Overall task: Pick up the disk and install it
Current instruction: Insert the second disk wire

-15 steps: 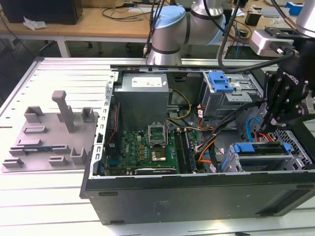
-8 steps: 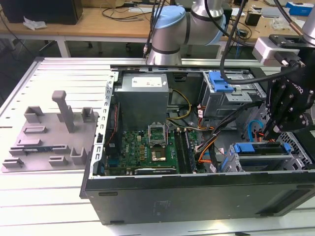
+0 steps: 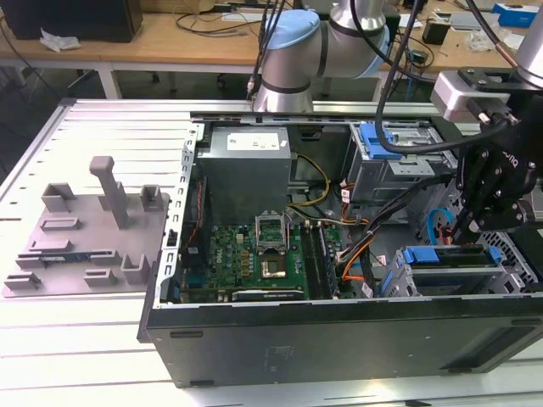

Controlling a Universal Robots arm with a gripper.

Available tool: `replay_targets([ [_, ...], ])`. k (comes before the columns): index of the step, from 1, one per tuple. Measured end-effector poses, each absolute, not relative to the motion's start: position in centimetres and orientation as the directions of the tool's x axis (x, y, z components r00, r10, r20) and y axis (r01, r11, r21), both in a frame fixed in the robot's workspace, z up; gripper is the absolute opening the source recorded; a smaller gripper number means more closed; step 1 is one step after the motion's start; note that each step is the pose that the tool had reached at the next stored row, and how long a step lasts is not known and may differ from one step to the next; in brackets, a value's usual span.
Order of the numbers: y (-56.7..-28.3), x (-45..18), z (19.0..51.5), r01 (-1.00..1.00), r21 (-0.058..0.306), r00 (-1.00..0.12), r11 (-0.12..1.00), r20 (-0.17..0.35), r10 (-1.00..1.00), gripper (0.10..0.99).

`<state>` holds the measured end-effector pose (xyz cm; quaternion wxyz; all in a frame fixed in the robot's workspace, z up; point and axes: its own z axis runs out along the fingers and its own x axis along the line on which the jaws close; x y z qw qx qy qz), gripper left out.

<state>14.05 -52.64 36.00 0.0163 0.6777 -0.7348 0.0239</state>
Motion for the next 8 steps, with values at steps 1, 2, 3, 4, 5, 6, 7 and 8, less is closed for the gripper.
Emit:
replay_targets([
  [1, -52.64, 14.06, 35.99, -0.997, -0.013, -0.081, 0.081, 0.056, -0.995, 0.161],
  [2, -52.63, 14.15, 35.97, -0.997, -0.013, -0.081, 0.08, 0.056, -0.995, 0.161],
  [3, -52.64, 14.21, 35.95, -0.997, -0.013, -0.081, 0.081, 0.057, -0.995, 0.161],
  [4, -52.64, 14.22, 35.9, -0.997, -0.013, -0.081, 0.081, 0.056, -0.995, 0.161],
  [5, -52.64, 14.23, 35.85, -0.997, -0.013, -0.081, 0.08, 0.056, -0.995, 0.161],
  [6, -52.64, 14.23, 35.77, -0.997, -0.013, -0.081, 0.08, 0.056, -0.995, 0.161],
  [7, -52.64, 14.23, 35.71, -0.997, -0.013, -0.081, 0.08, 0.056, -0.995, 0.161],
  [8, -52.64, 14.23, 35.57, -0.997, -0.013, -0.081, 0.08, 0.056, -0.995, 0.161],
])
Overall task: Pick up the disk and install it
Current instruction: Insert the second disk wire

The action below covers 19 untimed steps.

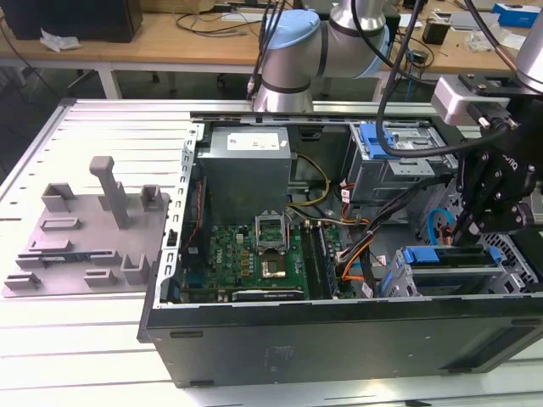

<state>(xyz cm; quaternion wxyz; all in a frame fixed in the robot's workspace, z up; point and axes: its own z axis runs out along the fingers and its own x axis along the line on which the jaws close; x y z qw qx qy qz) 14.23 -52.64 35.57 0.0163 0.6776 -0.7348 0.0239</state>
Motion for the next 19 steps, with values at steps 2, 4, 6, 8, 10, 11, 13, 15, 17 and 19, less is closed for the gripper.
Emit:
replay_targets([
  [2, -52.64, 14.23, 35.43, -0.997, -0.013, -0.081, 0.08, 0.056, -0.995, 0.161],
  [4, -52.64, 14.24, 35.31, -0.997, -0.013, -0.081, 0.08, 0.057, -0.995, 0.161],
  [6, -52.64, 14.3, 35.2, -0.997, -0.013, -0.081, 0.08, 0.056, -0.995, 0.161],
  [8, -52.64, 14.35, 35.12, -0.997, -0.013, -0.081, 0.08, 0.056, -0.995, 0.161],
  [10, -52.59, 14.37, 35.01, -0.997, -0.013, -0.081, 0.08, 0.056, -0.995, 0.161],
  [11, -52.54, 14.38, 34.96, -0.997, -0.013, -0.081, 0.08, 0.056, -0.995, 0.161],
  [13, -52.47, 14.43, 34.91, -0.997, -0.013, -0.08, 0.08, 0.056, -0.995, 0.161],
  [15, -52.46, 14.51, 34.78, -0.997, -0.013, -0.08, 0.08, 0.056, -0.995, 0.161],
  [17, -52.46, 14.52, 34.68, -0.997, -0.013, -0.08, 0.079, 0.056, -0.995, 0.161],
  [19, -52.46, 14.52, 34.51, -0.997, -0.013, -0.08, 0.079, 0.056, -0.995, 0.161],
])
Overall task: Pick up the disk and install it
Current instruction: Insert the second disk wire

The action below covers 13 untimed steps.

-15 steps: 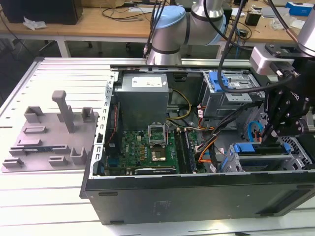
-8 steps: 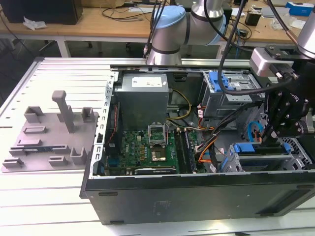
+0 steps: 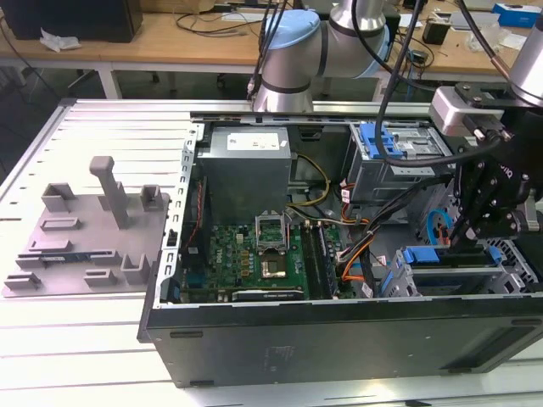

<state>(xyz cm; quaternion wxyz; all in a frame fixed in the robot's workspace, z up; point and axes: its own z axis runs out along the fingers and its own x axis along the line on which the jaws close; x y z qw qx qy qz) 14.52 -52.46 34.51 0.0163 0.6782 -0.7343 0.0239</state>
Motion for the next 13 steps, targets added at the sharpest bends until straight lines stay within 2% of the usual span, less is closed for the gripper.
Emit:
replay_targets([
  [13, -52.46, 14.37, 33.86, -0.997, -0.013, -0.073, 0.073, 0.057, -0.996, 0.161],
])
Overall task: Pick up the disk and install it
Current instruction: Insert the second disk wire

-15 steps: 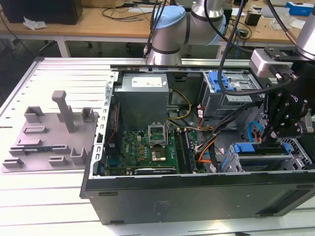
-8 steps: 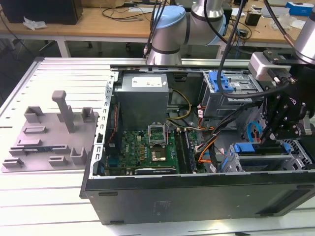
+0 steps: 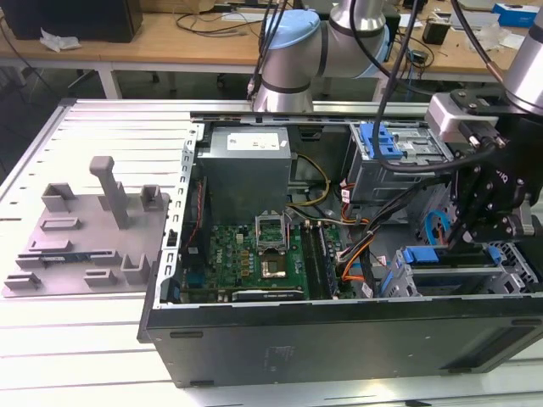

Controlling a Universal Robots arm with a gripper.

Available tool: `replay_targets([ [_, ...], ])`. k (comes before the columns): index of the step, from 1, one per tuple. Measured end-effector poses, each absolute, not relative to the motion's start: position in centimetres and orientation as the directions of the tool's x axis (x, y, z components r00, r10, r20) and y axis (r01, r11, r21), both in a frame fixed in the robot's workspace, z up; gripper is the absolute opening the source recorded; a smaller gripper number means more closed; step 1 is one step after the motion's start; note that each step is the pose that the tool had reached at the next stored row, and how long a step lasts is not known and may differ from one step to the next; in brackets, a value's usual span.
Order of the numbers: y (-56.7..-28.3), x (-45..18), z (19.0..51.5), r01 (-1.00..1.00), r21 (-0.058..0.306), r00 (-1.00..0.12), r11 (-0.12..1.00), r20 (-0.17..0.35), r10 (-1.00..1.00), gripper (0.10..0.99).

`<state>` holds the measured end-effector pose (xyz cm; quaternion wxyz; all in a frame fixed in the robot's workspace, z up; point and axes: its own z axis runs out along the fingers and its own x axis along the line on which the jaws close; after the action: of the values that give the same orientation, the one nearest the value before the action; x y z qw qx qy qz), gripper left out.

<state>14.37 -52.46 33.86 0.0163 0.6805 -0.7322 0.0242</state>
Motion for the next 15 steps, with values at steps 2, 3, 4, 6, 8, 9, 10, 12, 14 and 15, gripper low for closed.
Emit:
replay_targets([
  [2, -52.5, 14.3, 33.8, -0.997, -0.013, -0.072, 0.071, 0.057, -0.996, 0.161],
  [3, -52.5, 14.3, 33.8, -0.997, -0.013, -0.072, 0.071, 0.057, -0.996, 0.161],
  [4, -52.5, 14.3, 33.8, -0.997, -0.013, -0.072, 0.071, 0.056, -0.996, 0.161],
  [6, -52.5, 14.2, 33.8, -0.997, -0.014, -0.072, 0.072, 0.054, -0.996, 0.173],
  [8, -52.4, 14.2, 34.3, -0.997, -0.015, -0.072, 0.072, 0.056, -0.996, 0.298],
  [9, -52.4, 14.2, 34.6, -0.997, -0.015, -0.072, 0.071, 0.056, -0.996, 0.298],
  [10, -52.4, 14.2, 34.9, -0.997, -0.015, -0.072, 0.071, 0.056, -0.996, 0.298],
  [12, -52.4, 14.2, 35.7, -0.997, -0.016, -0.072, 0.071, 0.056, -0.996, 0.298],
  [14, -52.4, 14.2, 36.6, -0.997, -0.017, -0.072, 0.071, 0.056, -0.996, 0.298],
  [15, -52.4, 14.2, 37.1, -0.997, -0.017, -0.072, 0.071, 0.056, -0.996, 0.298],
])
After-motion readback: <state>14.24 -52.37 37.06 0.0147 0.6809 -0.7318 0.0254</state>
